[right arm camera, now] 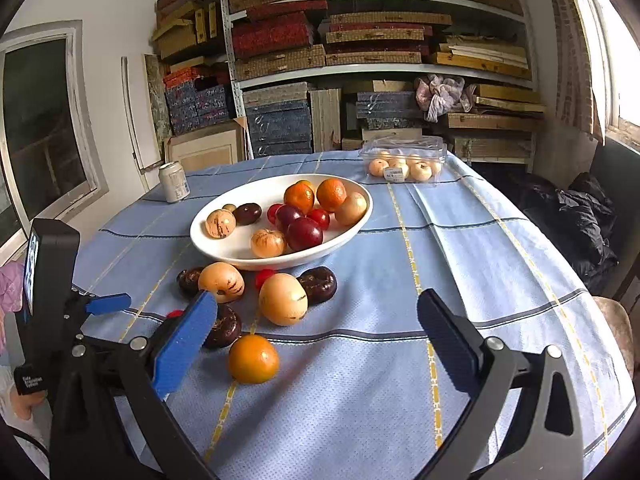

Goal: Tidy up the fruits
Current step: 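Grasp a red tomato with the left gripper while the right gripper grasps a mandarin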

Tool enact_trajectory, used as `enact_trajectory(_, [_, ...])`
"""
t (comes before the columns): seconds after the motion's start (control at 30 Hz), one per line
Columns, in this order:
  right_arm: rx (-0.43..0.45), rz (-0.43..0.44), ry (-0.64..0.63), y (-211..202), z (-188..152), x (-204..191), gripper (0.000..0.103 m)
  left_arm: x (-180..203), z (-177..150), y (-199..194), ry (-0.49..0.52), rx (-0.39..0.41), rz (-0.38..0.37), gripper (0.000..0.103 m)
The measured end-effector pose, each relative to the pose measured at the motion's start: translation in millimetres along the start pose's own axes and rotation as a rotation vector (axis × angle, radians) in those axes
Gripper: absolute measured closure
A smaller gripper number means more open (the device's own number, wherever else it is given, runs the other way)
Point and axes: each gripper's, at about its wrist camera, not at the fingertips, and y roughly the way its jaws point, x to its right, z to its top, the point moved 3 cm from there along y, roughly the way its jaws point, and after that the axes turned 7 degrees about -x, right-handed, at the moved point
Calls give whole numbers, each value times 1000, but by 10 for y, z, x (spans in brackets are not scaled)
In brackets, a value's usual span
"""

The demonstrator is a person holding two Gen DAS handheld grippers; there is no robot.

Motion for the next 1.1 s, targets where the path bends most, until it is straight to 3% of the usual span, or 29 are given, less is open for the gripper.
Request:
enact_trajectory(0.13, [-6, 5, 16, 6, -7, 29, 5, -257, 1, 30, -74, -12, 53, 5])
enact_trajectory(0.3, [-10, 12, 21, 6, -12, 47, 5, -482, 16, 44, -176, -21, 9, 5])
enact_trajectory(0.5, [-29, 40, 19, 27, -22, 30, 5, -264, 89, 35, -74, 5, -20, 5])
enact_trajectory(0.77, [-57, 71, 24, 61, -52, 16, 5, -491, 155, 45, -192, 41, -106, 8])
enact_trajectory(0.87, [-62, 79, 22, 62, -58, 2, 5, -524, 169, 72, -186, 30, -101, 15])
enact_trajectory(1.1, [-93, 94, 4, 92, -92, -45, 5, -473, 195, 197, -155, -28, -100, 15])
